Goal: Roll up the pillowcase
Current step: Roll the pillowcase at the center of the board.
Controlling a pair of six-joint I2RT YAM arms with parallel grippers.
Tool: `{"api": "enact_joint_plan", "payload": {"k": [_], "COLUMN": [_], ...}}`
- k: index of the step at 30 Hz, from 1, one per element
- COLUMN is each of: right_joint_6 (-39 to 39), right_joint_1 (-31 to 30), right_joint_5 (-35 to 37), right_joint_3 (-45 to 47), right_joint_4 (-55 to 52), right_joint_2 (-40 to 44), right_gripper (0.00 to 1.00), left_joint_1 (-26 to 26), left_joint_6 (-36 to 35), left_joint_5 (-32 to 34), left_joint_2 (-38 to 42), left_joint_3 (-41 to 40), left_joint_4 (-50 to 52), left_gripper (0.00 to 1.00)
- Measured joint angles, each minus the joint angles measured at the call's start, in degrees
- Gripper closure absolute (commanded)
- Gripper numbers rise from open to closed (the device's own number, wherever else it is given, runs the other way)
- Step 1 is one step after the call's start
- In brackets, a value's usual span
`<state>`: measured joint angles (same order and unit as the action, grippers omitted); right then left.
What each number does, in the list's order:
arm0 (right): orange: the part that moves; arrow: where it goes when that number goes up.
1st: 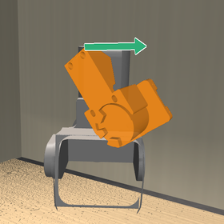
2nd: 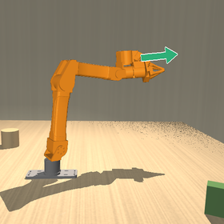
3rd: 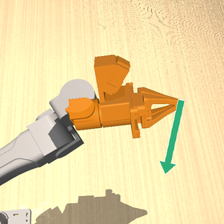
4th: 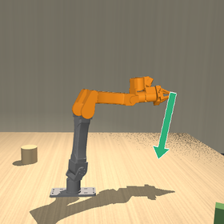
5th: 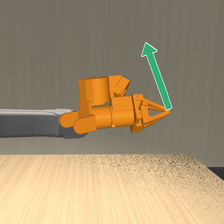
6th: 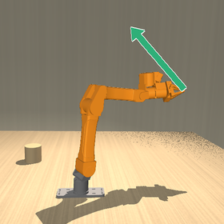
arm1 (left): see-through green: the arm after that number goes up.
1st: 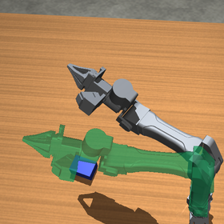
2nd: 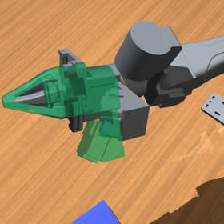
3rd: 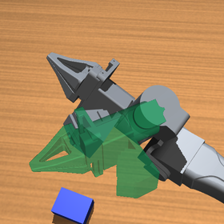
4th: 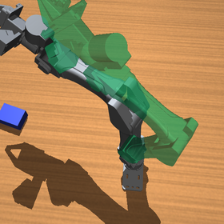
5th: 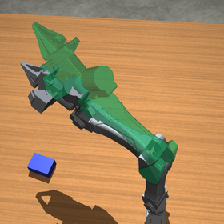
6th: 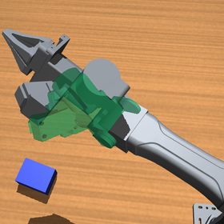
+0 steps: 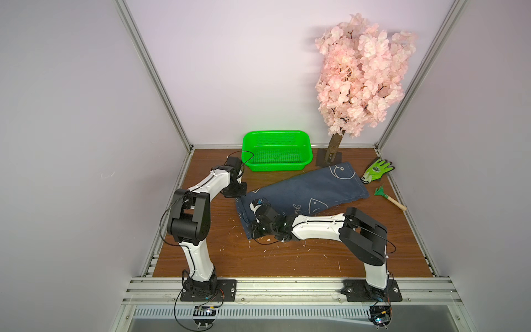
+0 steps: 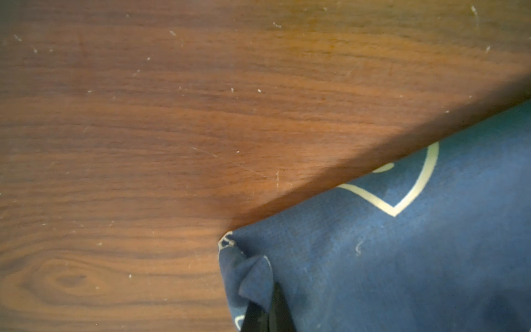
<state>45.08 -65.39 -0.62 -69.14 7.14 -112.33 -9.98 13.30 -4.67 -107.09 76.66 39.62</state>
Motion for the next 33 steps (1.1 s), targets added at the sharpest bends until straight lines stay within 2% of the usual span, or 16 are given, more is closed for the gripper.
{"api": "enact_joint_plan", "payload": {"k": [6, 12, 18, 25, 28, 33], "right_joint_6": [1.51, 2.89, 4.52, 6.27, 6.25, 6.25], "right_joint_1": [0.98, 1.62, 2.45, 3.28, 3.52, 3.72], "right_joint_5": [-0.55, -1.4, -1.95, -2.75, -2.73, -2.8], "right_joint_3": [1.81, 3.78, 6.73, 8.11, 8.11, 8.11], "right_joint_4": [1.38, 2.6, 3.1, 4.15, 3.91, 3.82], "right_joint_2": [0.28, 0.28, 0.94, 2.08, 3.15, 4.81], "right_gripper": [1.0, 0.99, 0.96, 0.91, 0.91, 0.91], "left_joint_1": [-0.17, -0.2, -0.2, -0.2, -0.2, 0.33], "left_joint_6": [0.24, 0.11, -0.26, -1.18, -1.29, -1.16], "left_joint_5": [-0.24, -0.66, -0.87, -1.14, -1.79, -3.67], "left_joint_2": [-1.57, -2.23, -1.95, 2.71, 7.39, 14.62], "left_joint_3": [1.25, 2.84, 5.33, 5.9, 2.89, -7.8], "left_joint_4": [0.07, -0.26, -1.07, -1.11, -1.68, -2.99], "left_gripper": [0.87, 0.67, 0.52, 0.48, 0.45, 0.43]}}
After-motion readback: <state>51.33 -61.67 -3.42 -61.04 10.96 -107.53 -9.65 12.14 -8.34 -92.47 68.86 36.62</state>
